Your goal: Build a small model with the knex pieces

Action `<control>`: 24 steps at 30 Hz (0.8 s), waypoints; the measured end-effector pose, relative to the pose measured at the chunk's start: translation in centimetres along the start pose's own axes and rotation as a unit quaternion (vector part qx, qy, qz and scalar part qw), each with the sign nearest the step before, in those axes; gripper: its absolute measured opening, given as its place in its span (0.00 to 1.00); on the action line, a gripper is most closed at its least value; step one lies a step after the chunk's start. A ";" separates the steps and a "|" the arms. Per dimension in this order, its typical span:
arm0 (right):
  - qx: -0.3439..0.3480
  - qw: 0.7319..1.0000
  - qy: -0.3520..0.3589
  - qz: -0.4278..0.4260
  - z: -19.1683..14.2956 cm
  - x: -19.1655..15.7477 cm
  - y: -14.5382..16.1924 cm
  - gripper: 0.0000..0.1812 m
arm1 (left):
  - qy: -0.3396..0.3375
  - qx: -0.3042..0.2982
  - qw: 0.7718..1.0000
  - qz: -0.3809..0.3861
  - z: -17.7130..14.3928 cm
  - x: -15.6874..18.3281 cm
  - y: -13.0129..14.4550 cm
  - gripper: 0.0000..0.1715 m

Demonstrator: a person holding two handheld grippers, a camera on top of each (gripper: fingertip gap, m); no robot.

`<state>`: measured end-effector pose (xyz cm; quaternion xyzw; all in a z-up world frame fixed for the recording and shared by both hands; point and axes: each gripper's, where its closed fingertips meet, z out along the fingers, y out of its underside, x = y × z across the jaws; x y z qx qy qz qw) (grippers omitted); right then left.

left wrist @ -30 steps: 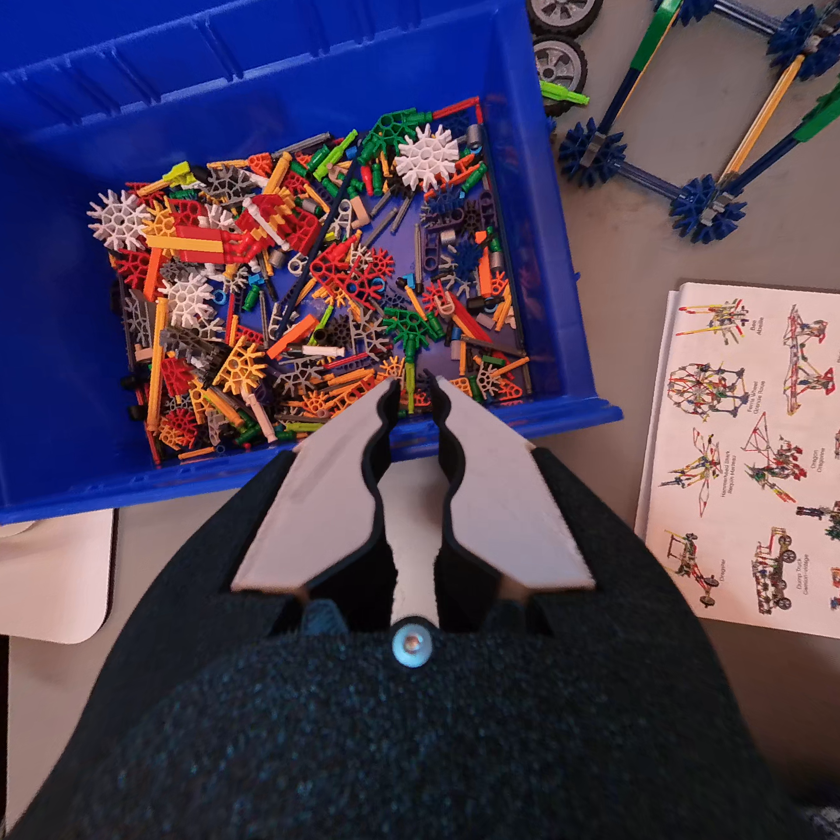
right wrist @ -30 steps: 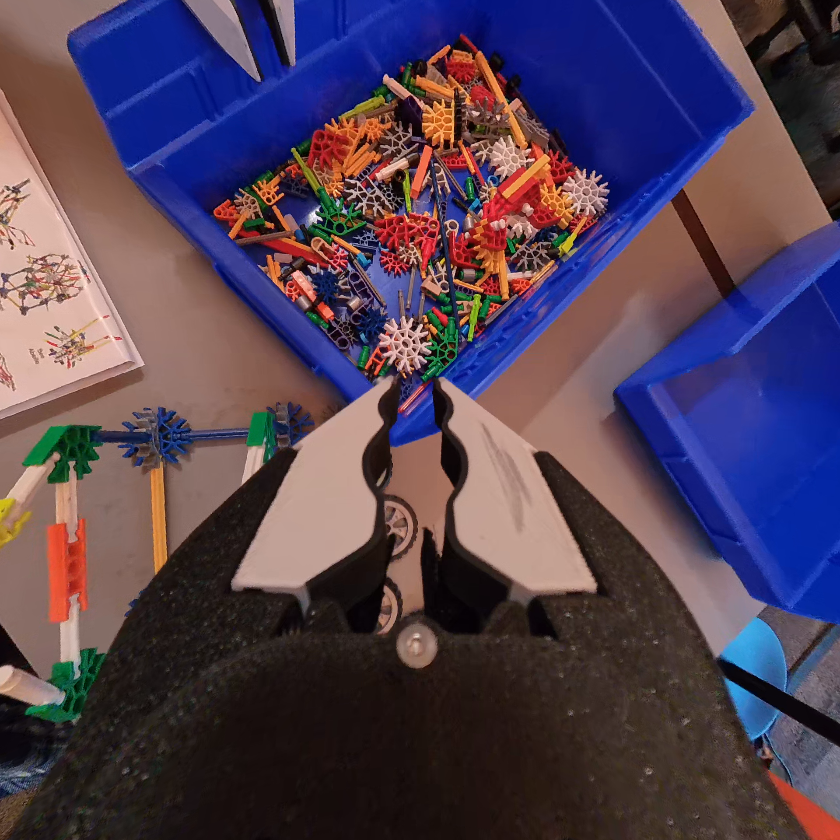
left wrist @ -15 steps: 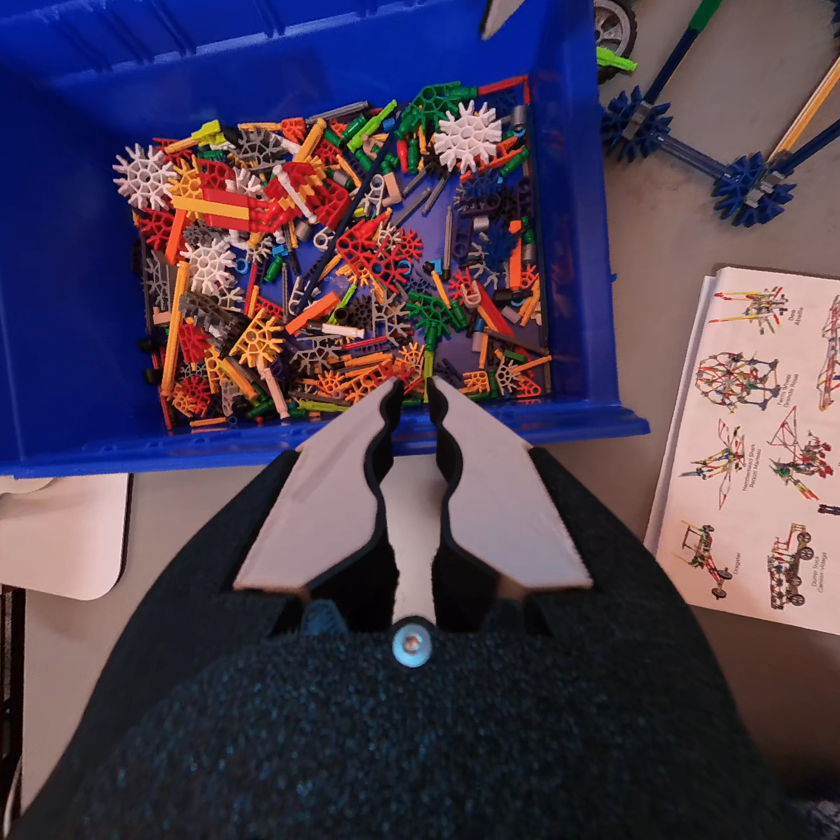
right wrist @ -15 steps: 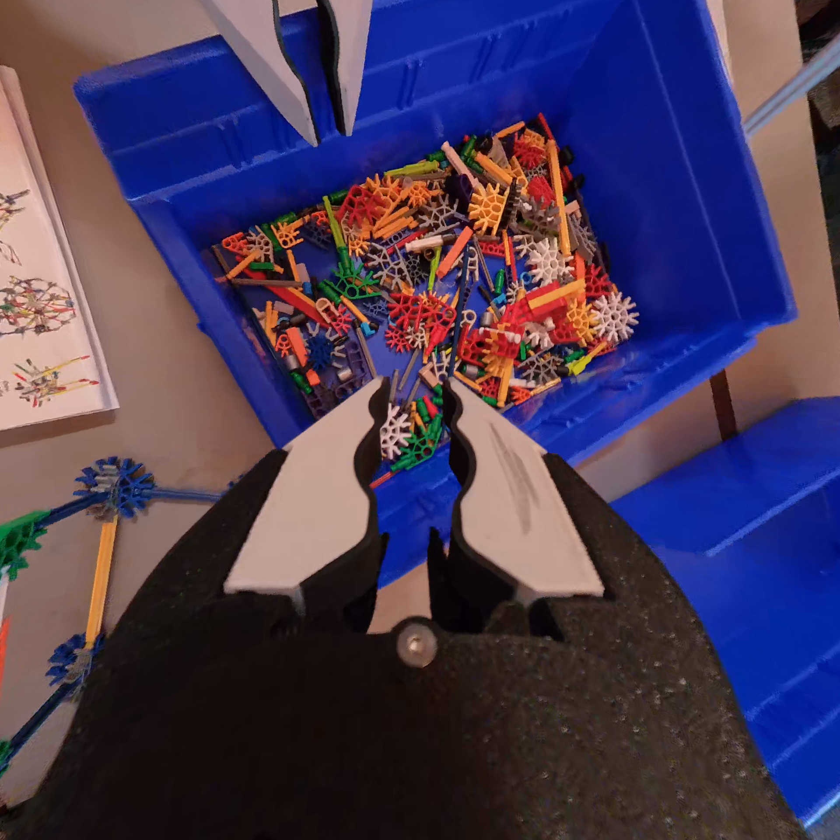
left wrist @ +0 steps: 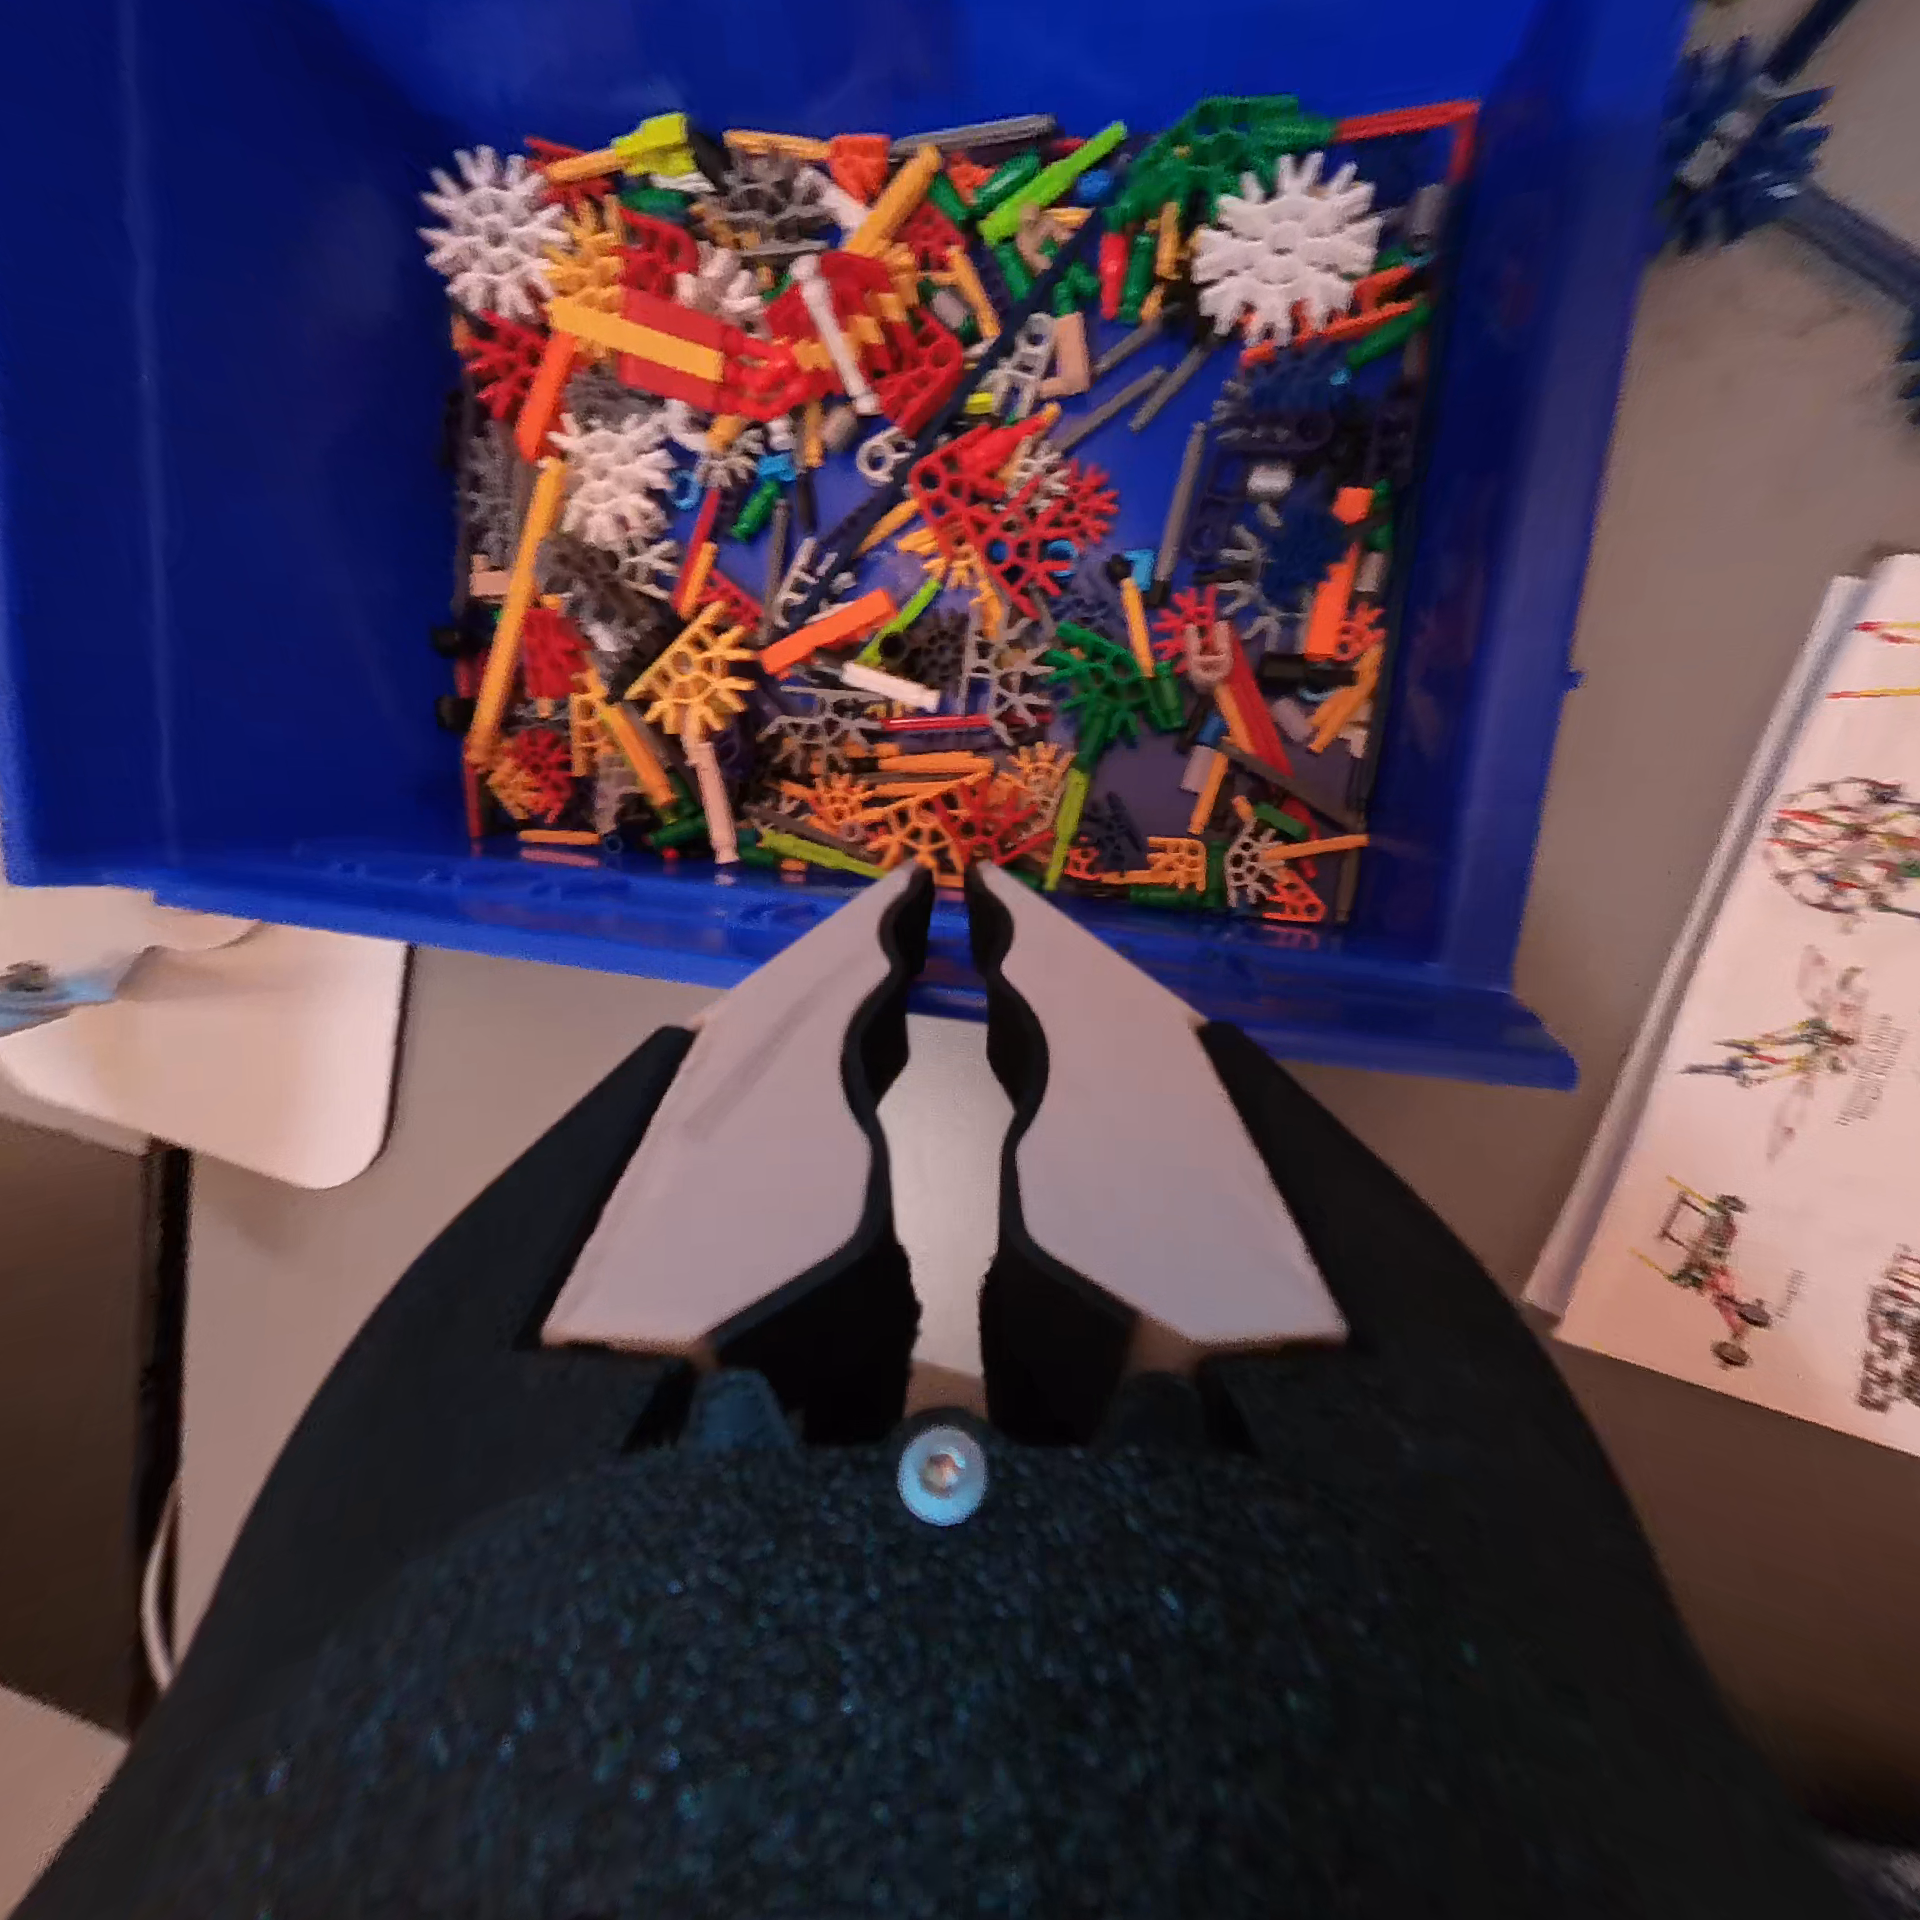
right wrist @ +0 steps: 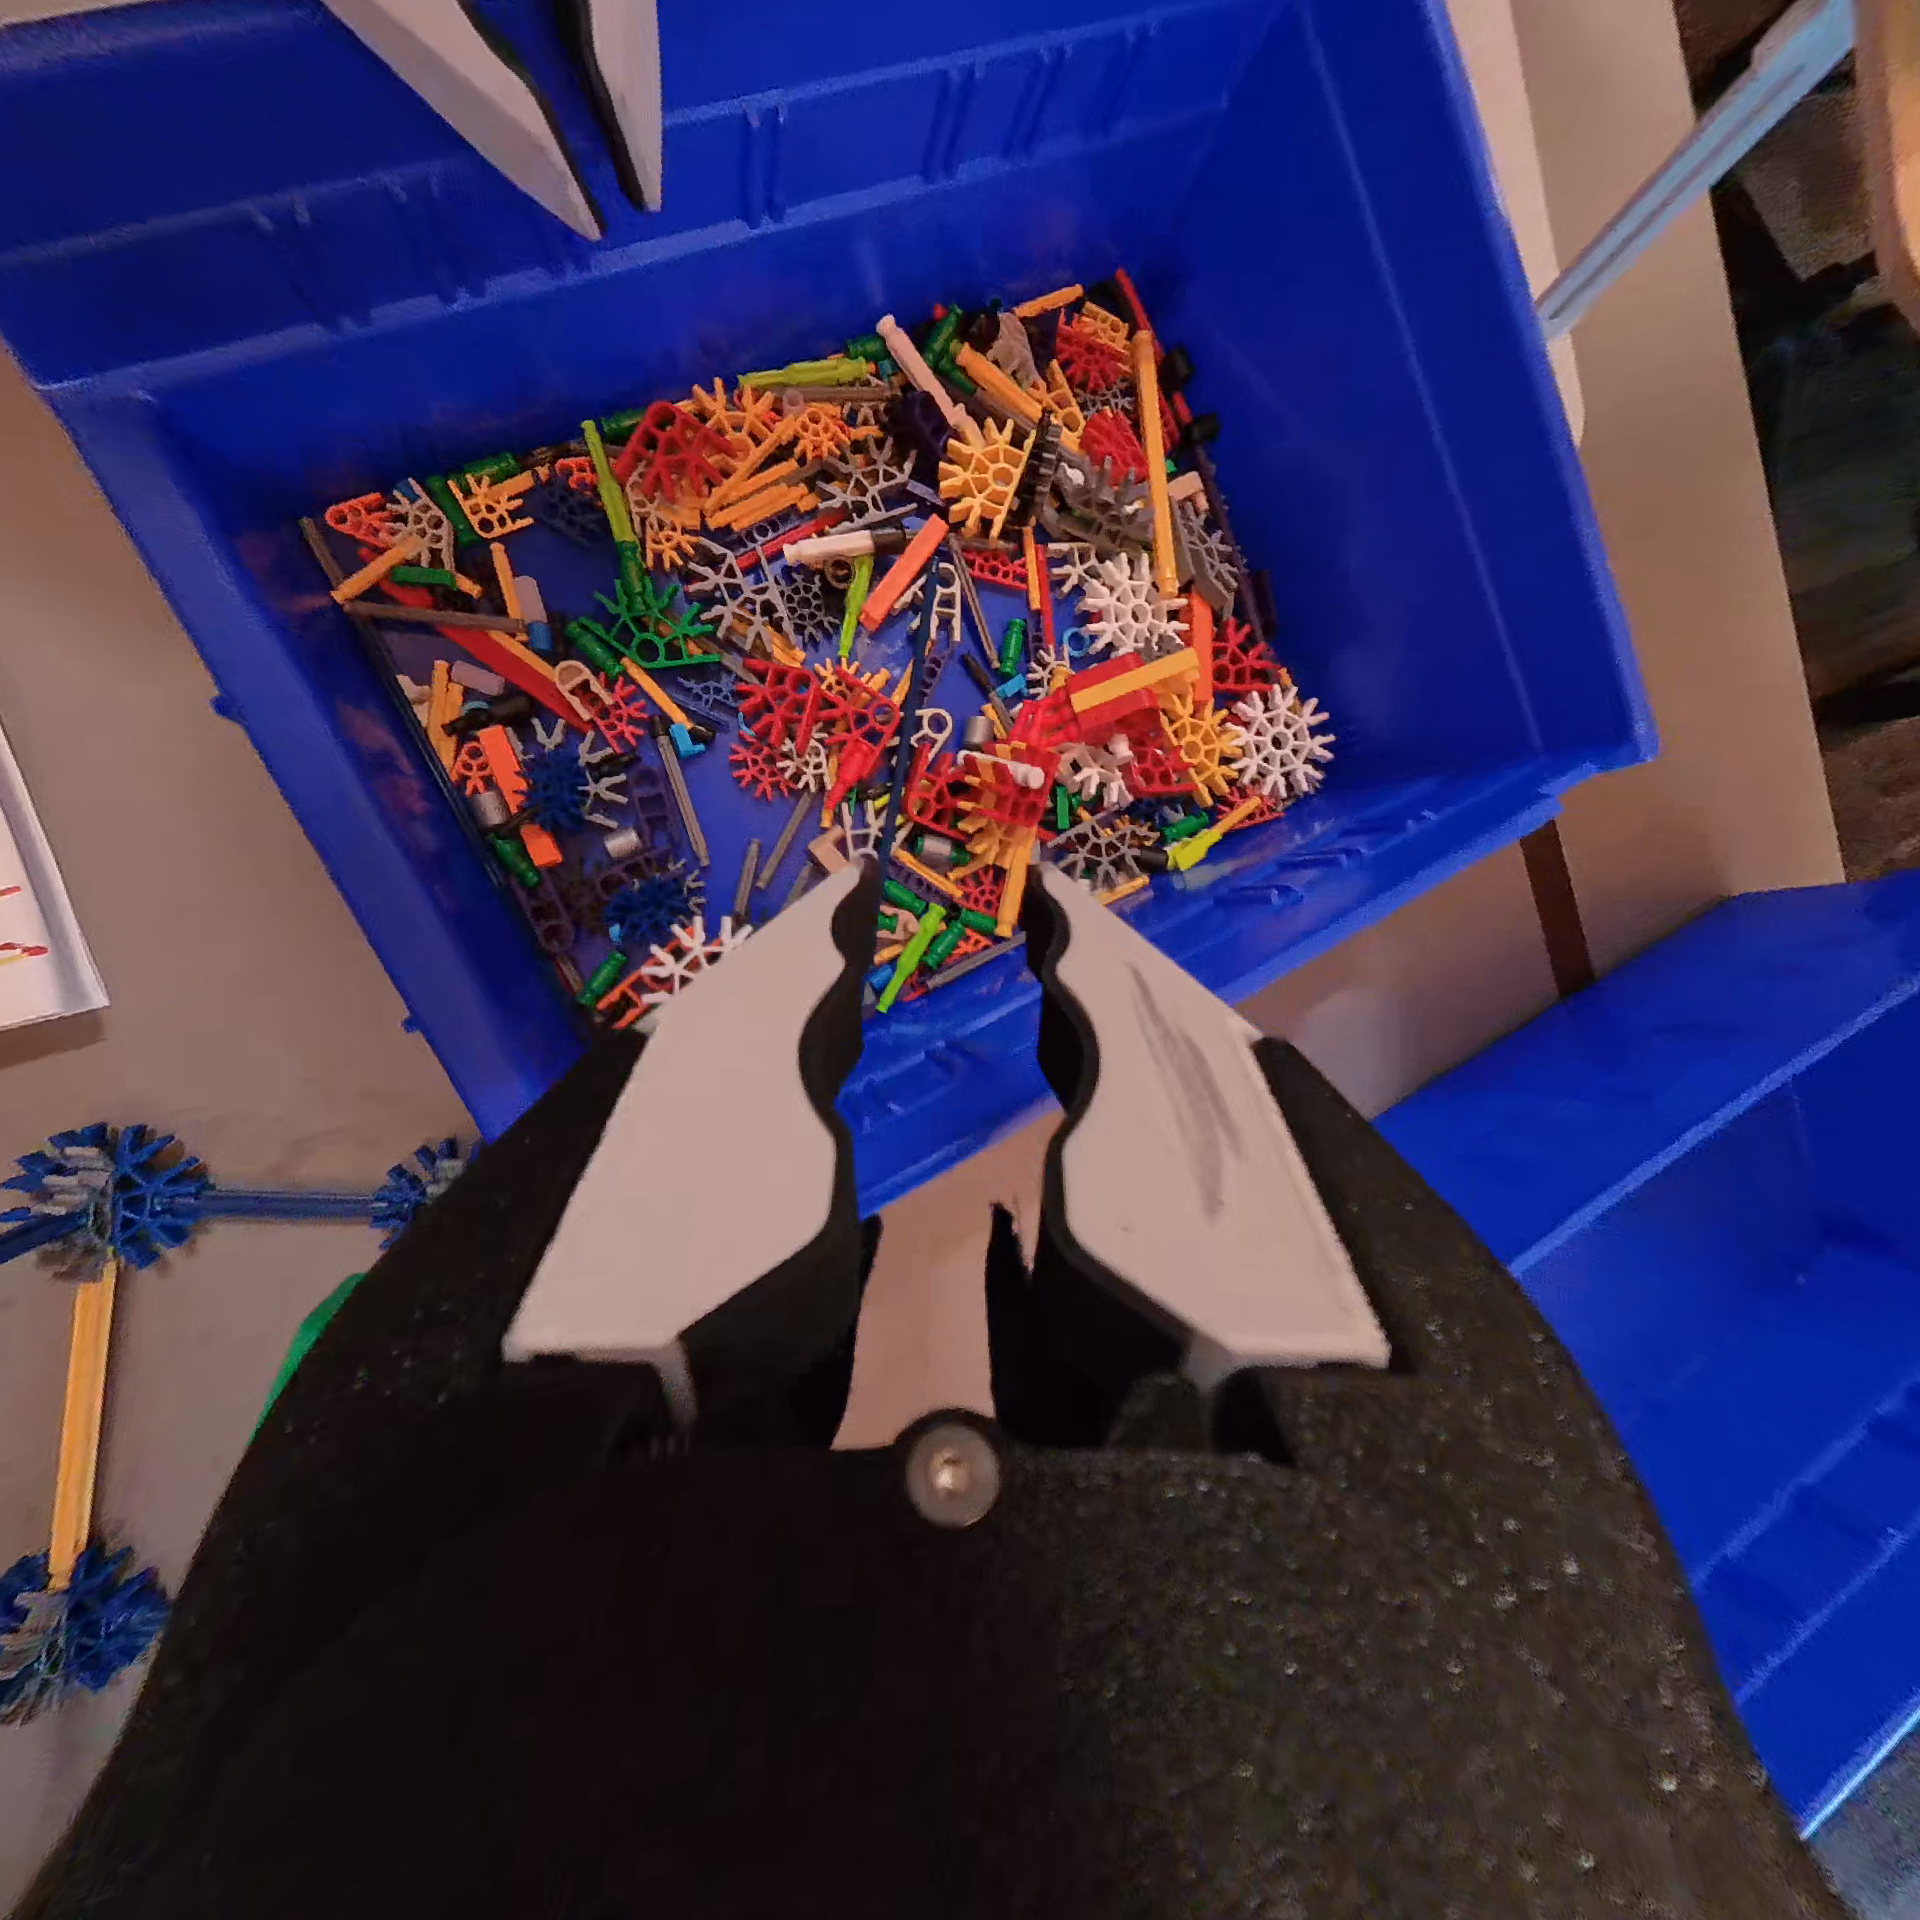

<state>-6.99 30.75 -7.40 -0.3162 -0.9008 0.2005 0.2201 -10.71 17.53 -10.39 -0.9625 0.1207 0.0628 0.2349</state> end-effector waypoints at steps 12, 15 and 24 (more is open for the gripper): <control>0.035 0.997 0.057 0.041 -4.9 1.0 2.9 0.15 | -0.038 0.060 0.997 0.021 -0.3 -1.6 -4.6 0.08; 0.033 0.995 0.076 0.064 -6.3 1.1 5.3 0.15 | -0.034 0.051 0.997 0.040 0.7 -1.2 -5.8 0.09; 0.109 0.971 0.105 0.183 -9.7 1.8 10.3 0.15 | 0.021 0.018 0.992 0.119 4.8 -0.1 -10.7 0.09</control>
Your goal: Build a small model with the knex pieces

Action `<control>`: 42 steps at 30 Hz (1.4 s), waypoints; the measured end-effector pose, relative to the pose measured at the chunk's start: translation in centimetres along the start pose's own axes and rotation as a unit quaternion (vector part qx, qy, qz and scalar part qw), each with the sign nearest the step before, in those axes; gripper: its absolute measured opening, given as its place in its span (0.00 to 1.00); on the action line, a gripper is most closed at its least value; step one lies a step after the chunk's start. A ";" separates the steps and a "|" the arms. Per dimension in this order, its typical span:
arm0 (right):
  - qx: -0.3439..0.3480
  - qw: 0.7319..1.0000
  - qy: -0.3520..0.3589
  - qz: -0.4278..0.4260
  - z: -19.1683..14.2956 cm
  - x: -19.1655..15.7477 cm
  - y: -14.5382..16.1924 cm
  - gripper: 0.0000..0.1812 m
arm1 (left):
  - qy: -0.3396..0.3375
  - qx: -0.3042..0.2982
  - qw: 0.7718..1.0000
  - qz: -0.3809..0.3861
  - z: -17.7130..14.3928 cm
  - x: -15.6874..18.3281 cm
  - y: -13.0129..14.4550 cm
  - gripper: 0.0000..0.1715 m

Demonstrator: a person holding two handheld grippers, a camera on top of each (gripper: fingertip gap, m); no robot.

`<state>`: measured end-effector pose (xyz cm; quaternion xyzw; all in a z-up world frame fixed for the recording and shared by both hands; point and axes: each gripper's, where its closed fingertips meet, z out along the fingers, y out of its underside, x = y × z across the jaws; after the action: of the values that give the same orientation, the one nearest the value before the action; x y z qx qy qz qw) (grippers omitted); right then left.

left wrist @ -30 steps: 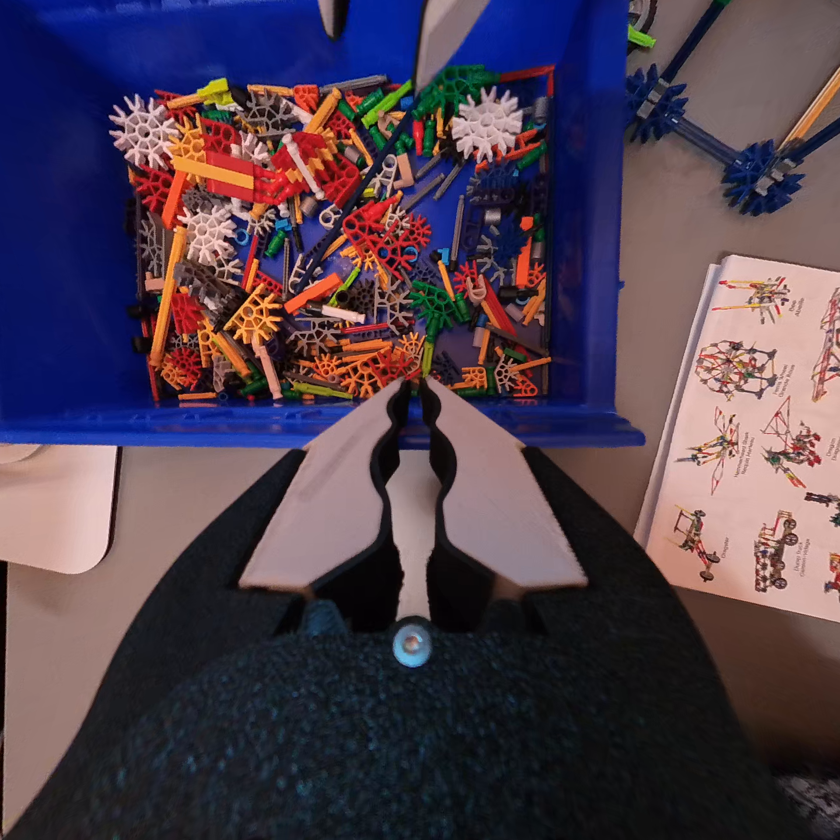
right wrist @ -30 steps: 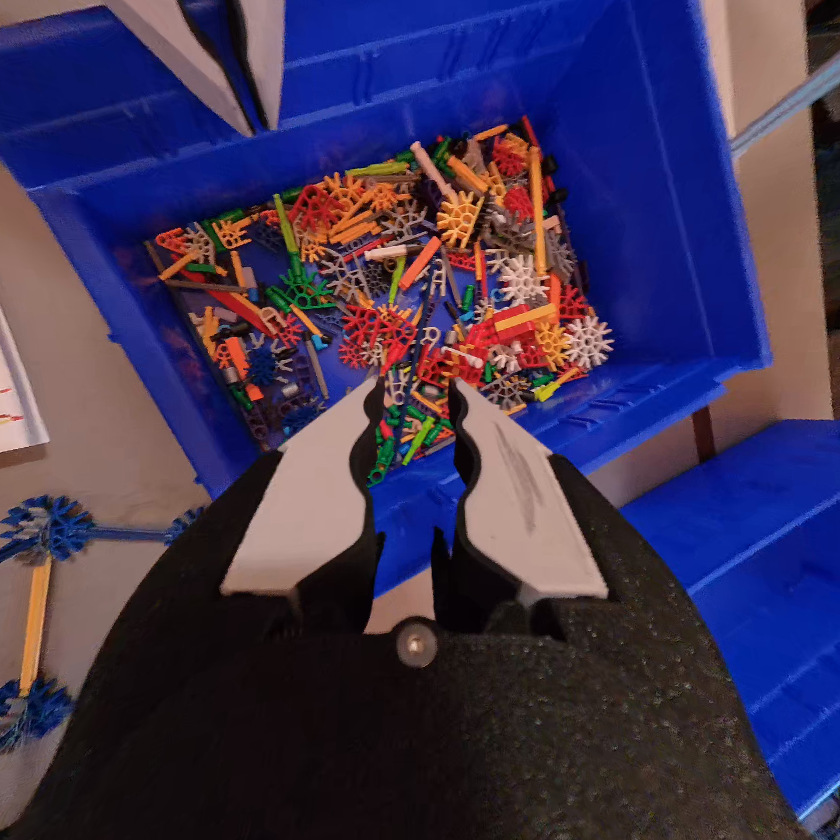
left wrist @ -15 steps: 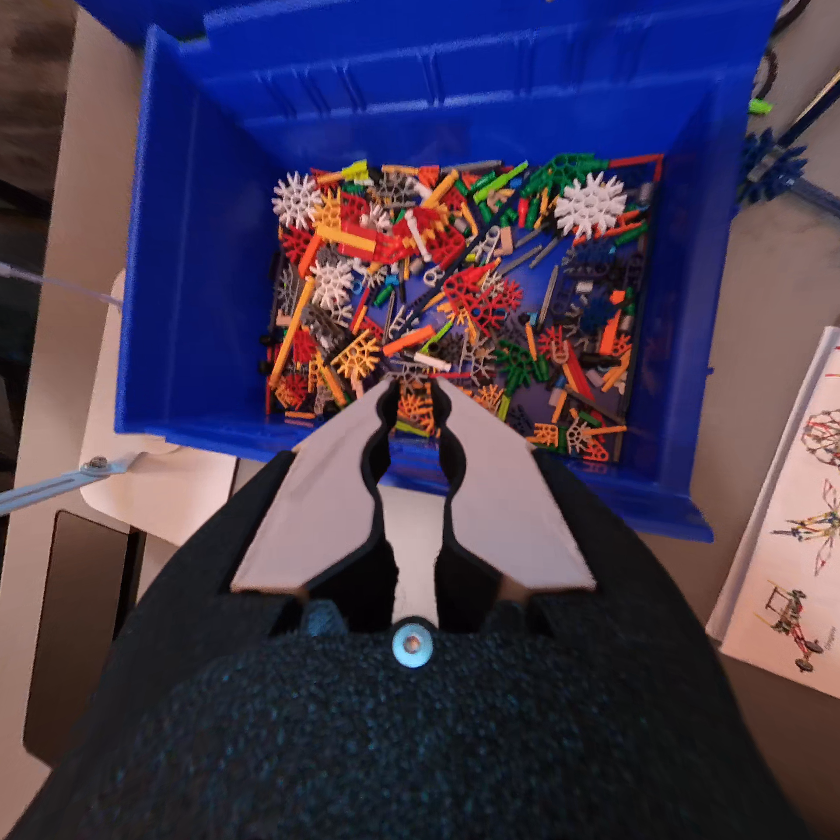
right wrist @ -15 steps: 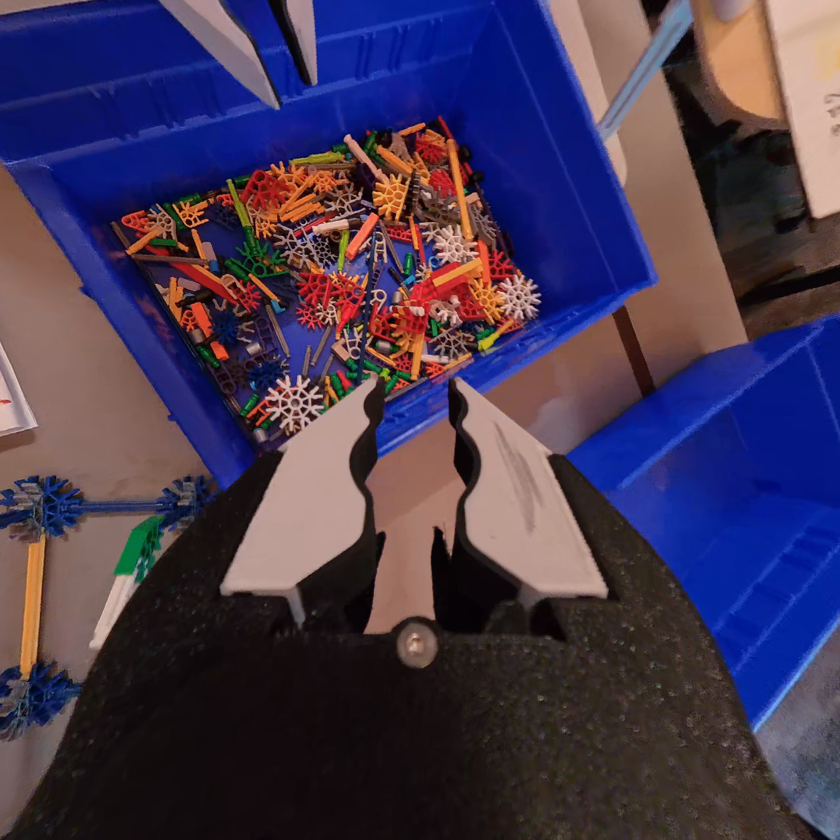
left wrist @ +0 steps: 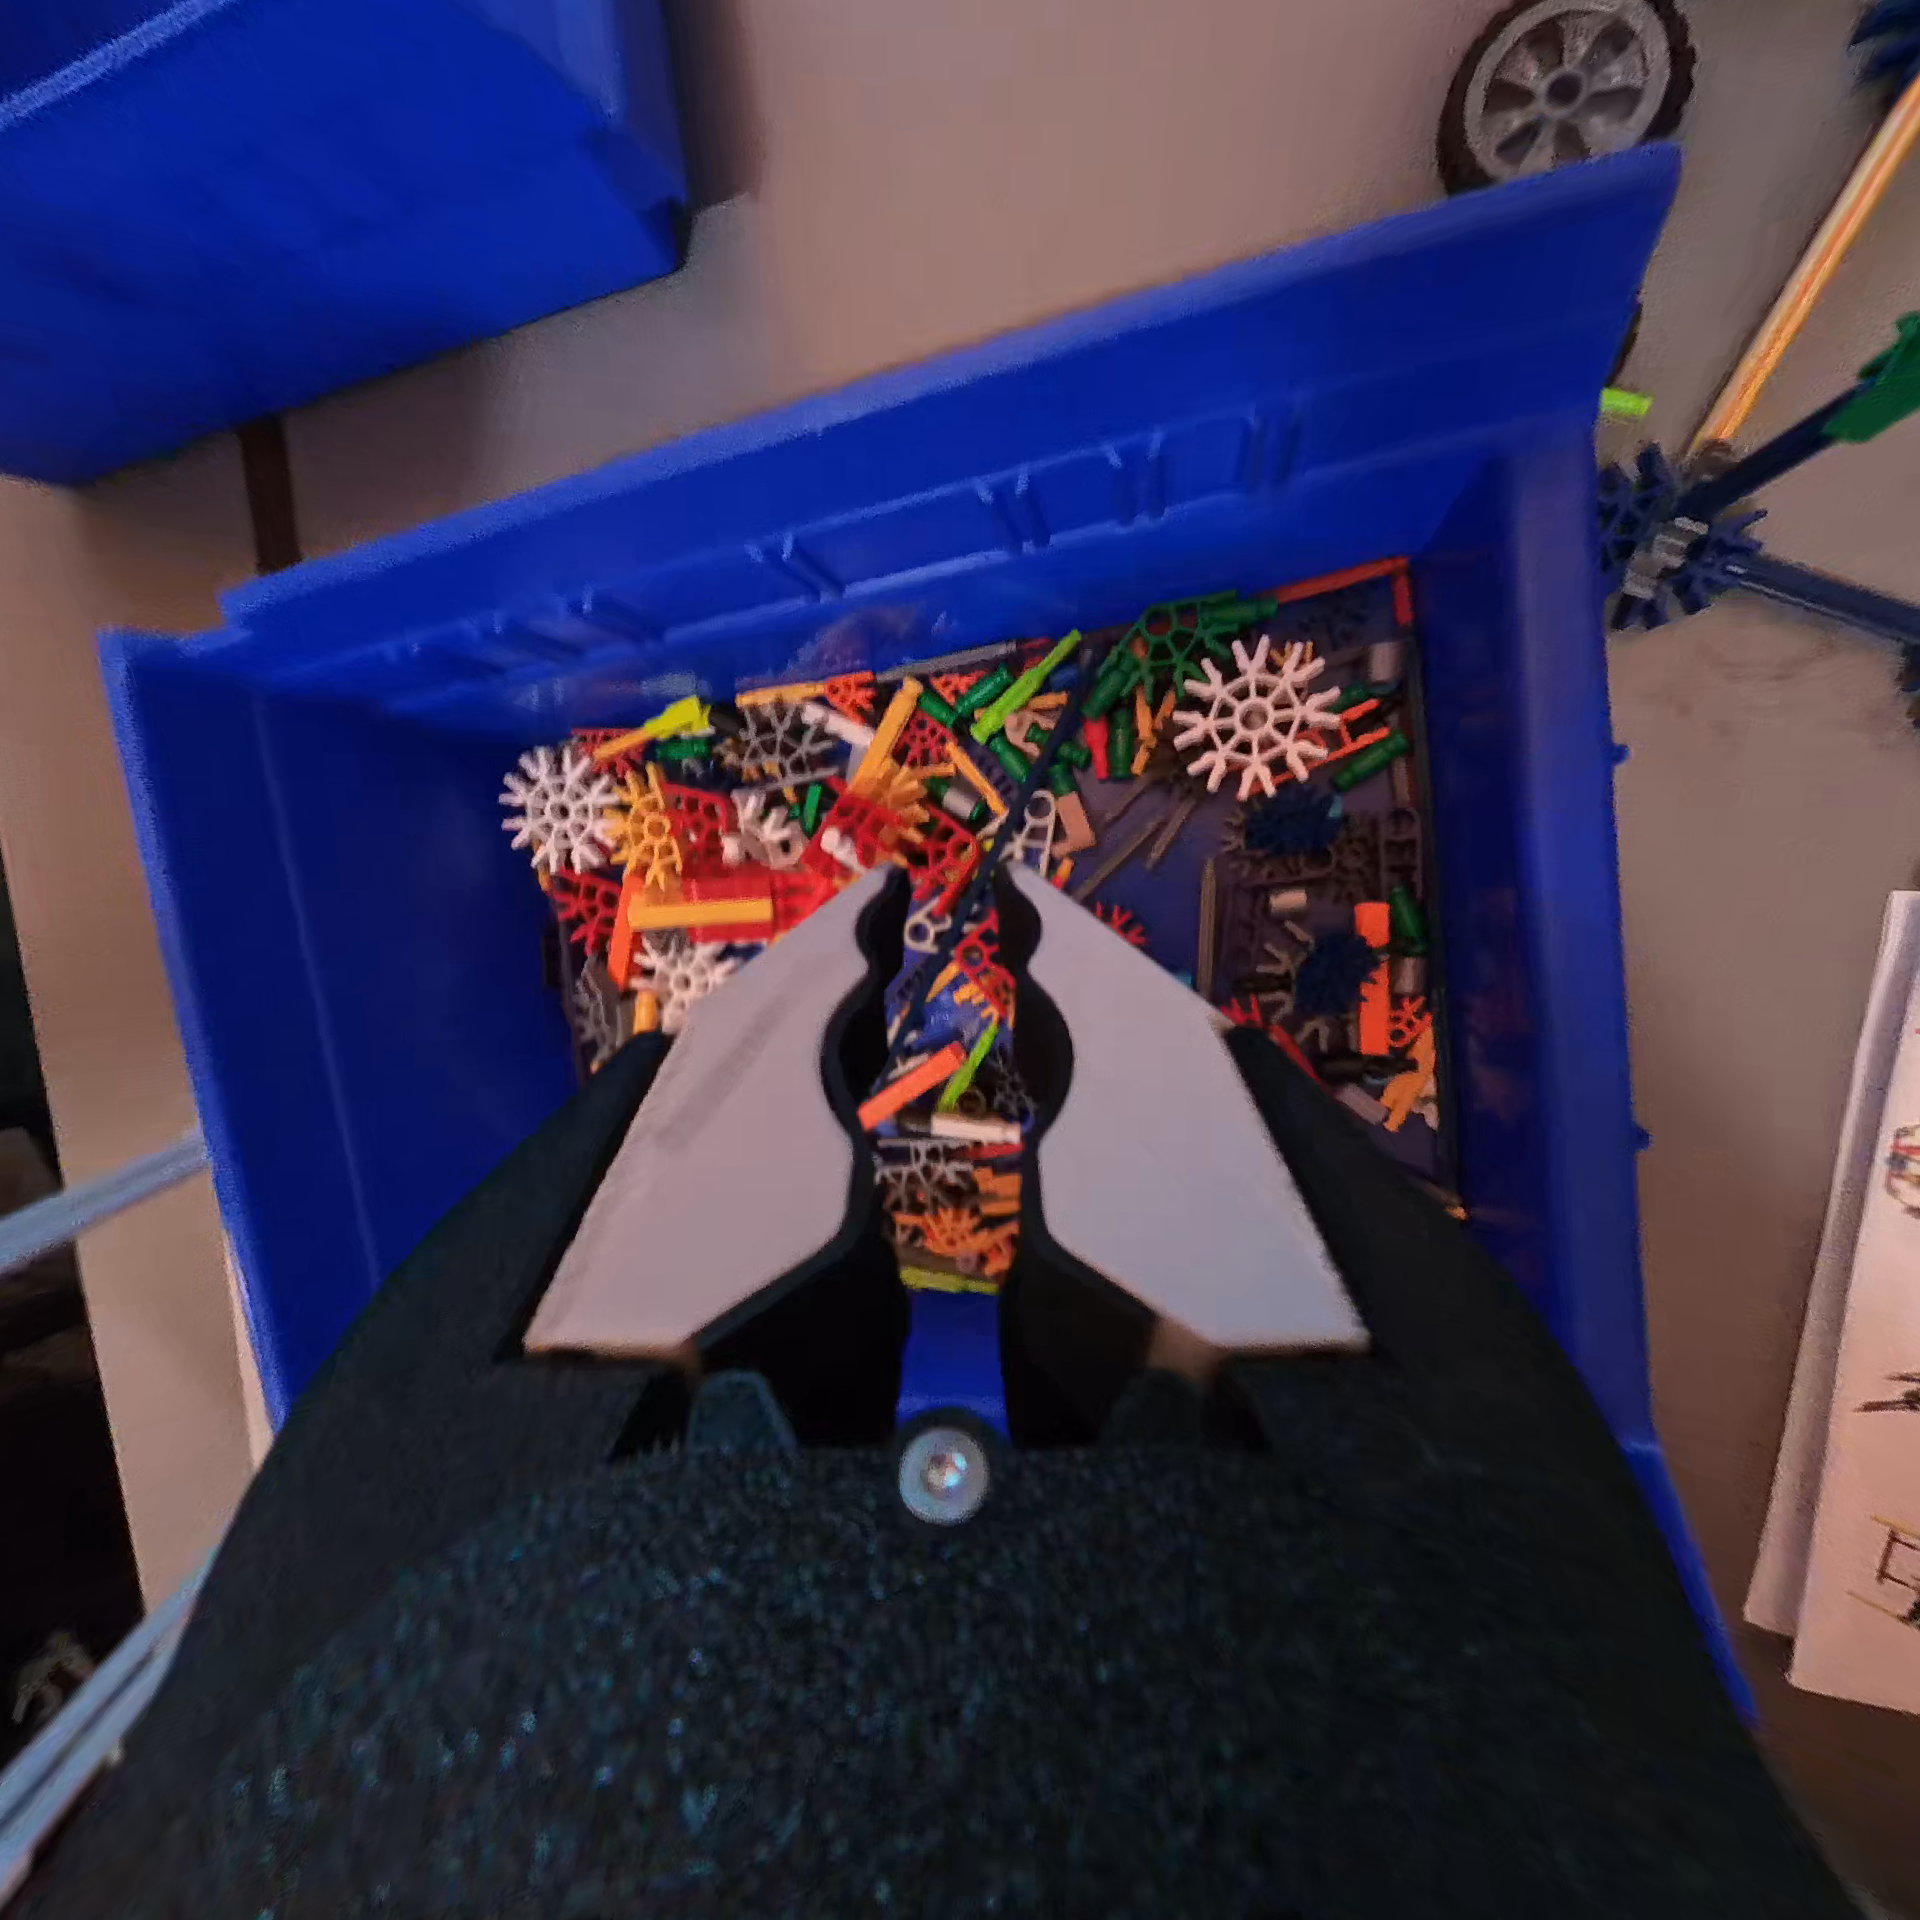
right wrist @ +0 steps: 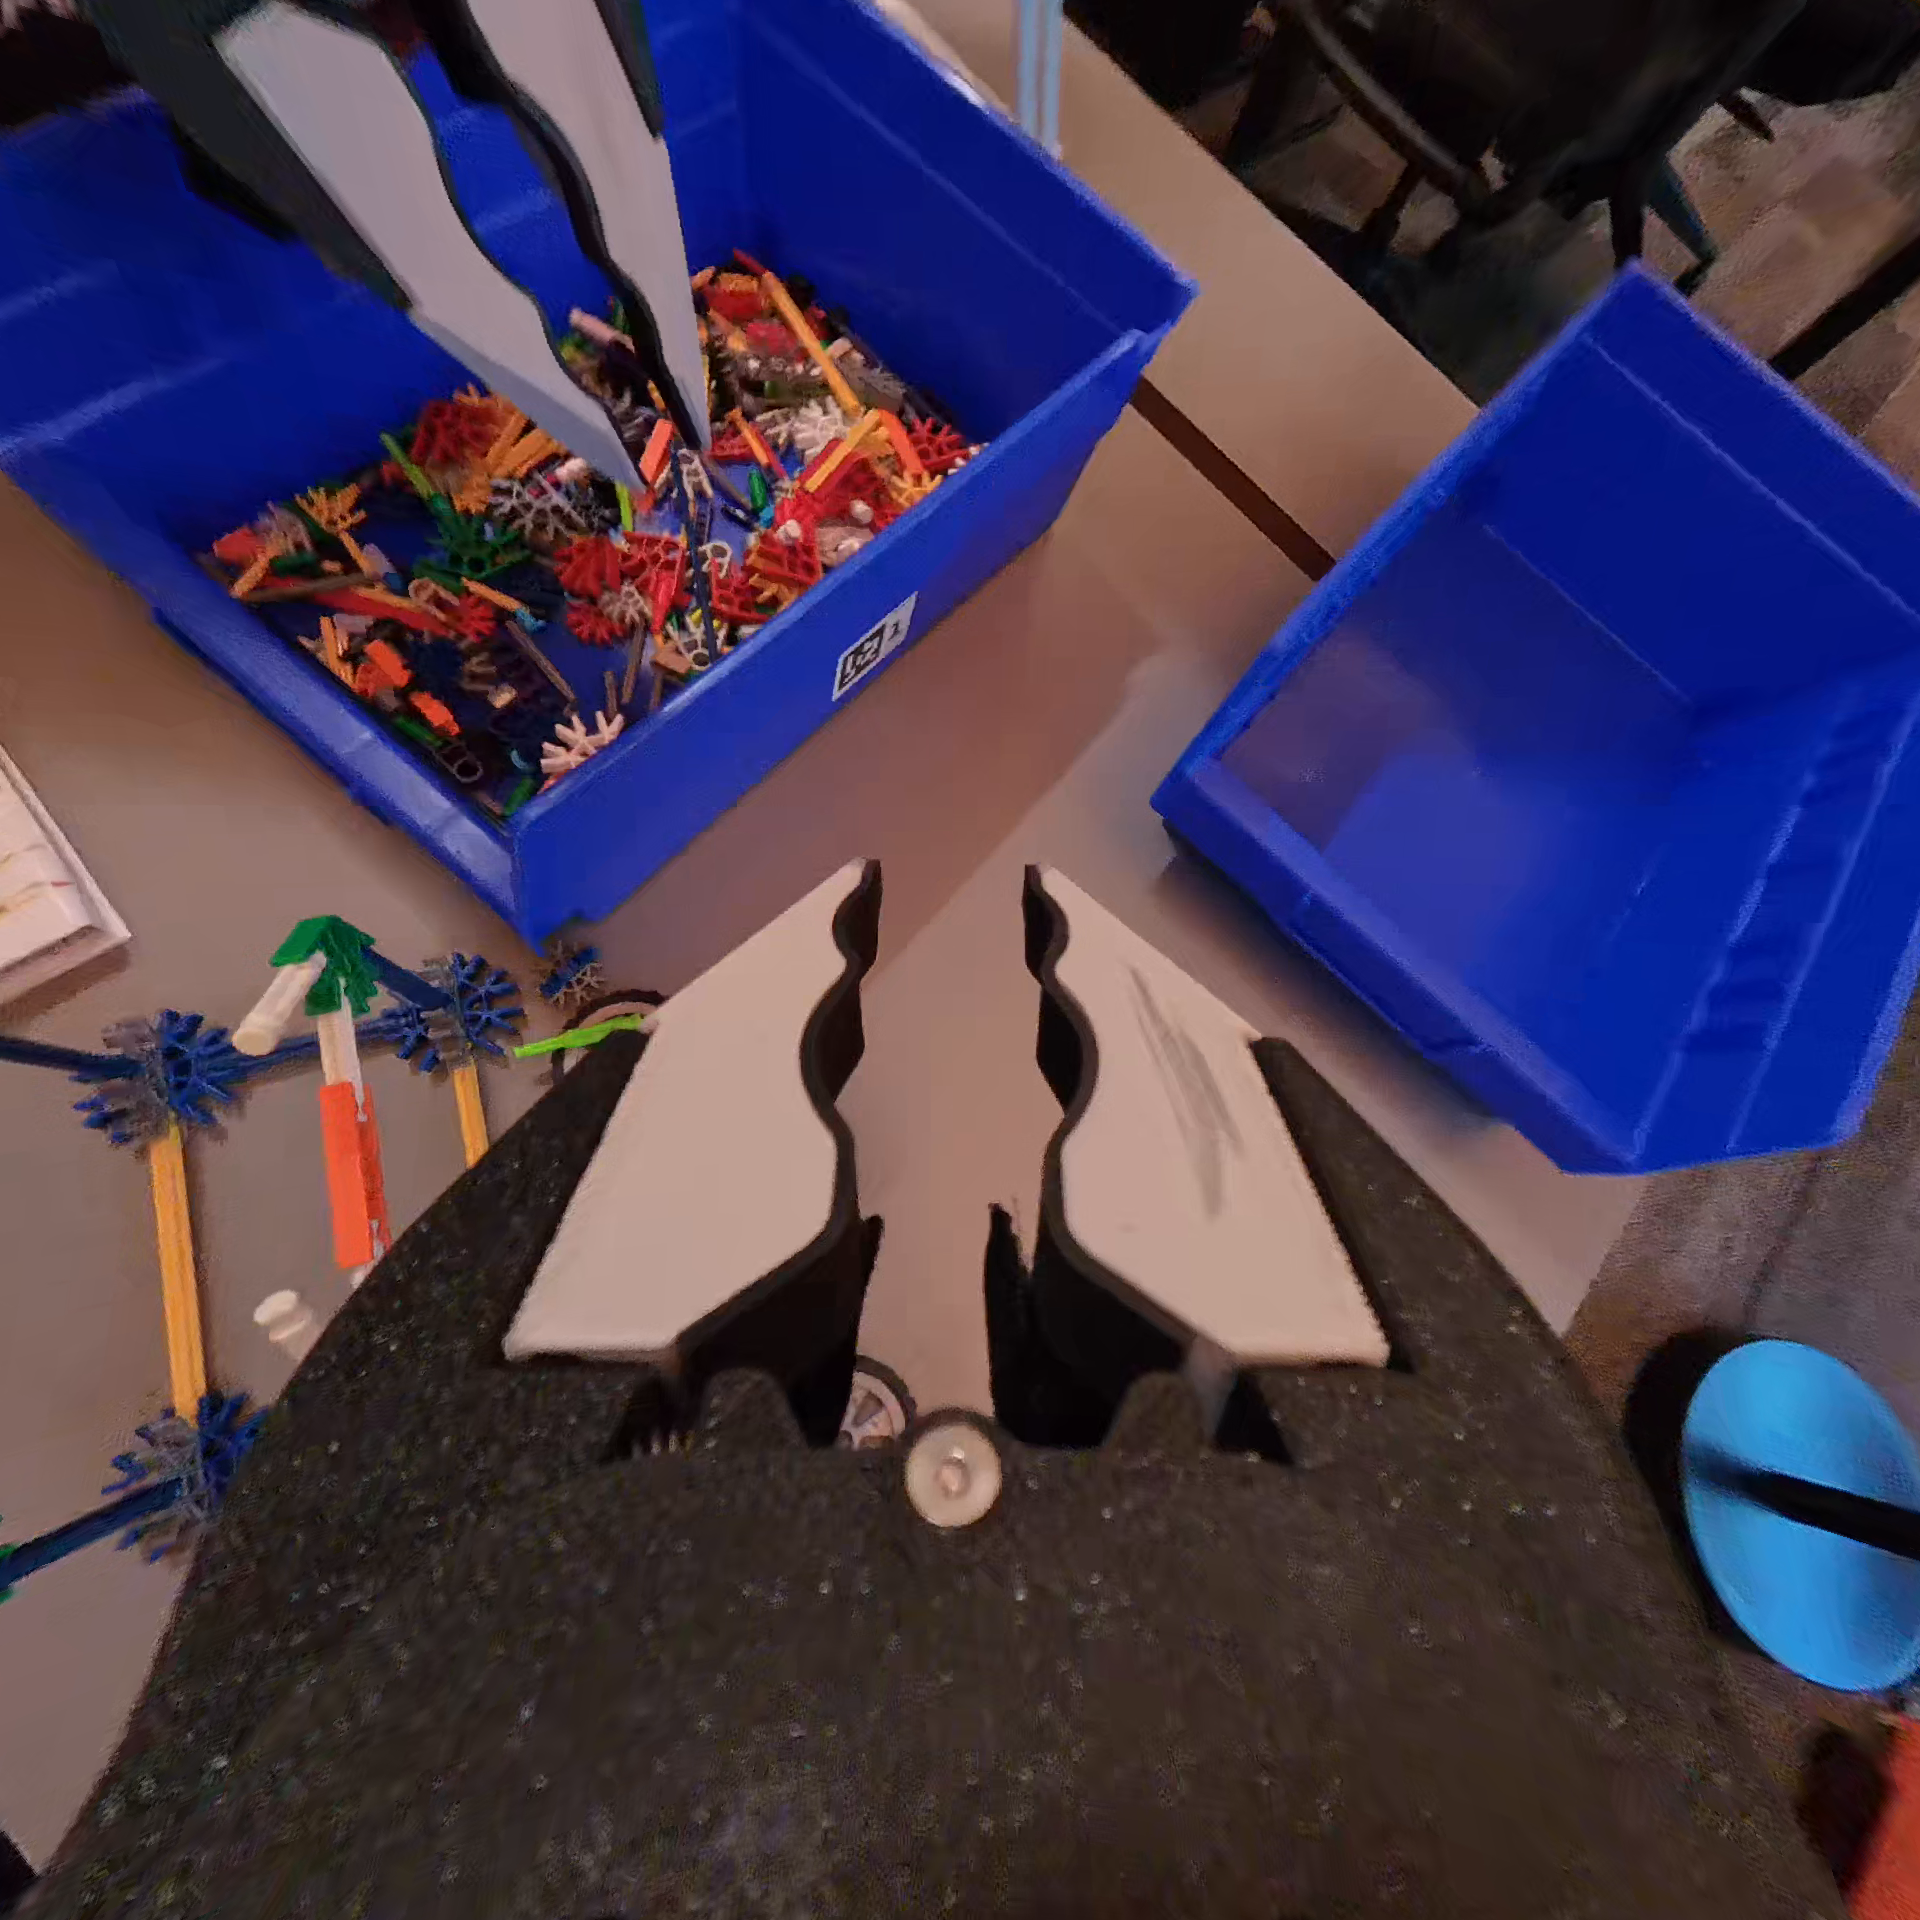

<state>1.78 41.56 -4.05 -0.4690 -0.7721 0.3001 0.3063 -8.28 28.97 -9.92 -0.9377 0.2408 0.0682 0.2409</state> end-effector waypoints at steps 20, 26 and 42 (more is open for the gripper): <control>0.096 0.985 0.050 0.135 2.3 5.1 5.4 0.13 | 0.073 -0.125 0.989 -0.008 5.3 -2.2 3.8 0.14; 0.092 0.985 0.067 0.133 3.2 5.5 6.0 0.13 | 0.039 -0.075 0.995 -0.043 3.3 -4.9 4.0 0.15; 0.128 0.976 0.069 0.161 3.3 6.2 5.5 0.12 | 0.160 0.207 0.962 -0.080 -2.6 -4.0 -2.7 0.14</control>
<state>0.01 48.72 -9.09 -0.5639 -0.6181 0.4089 0.3644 -10.41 31.44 -5.59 -0.8824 0.2094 -0.1534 0.3924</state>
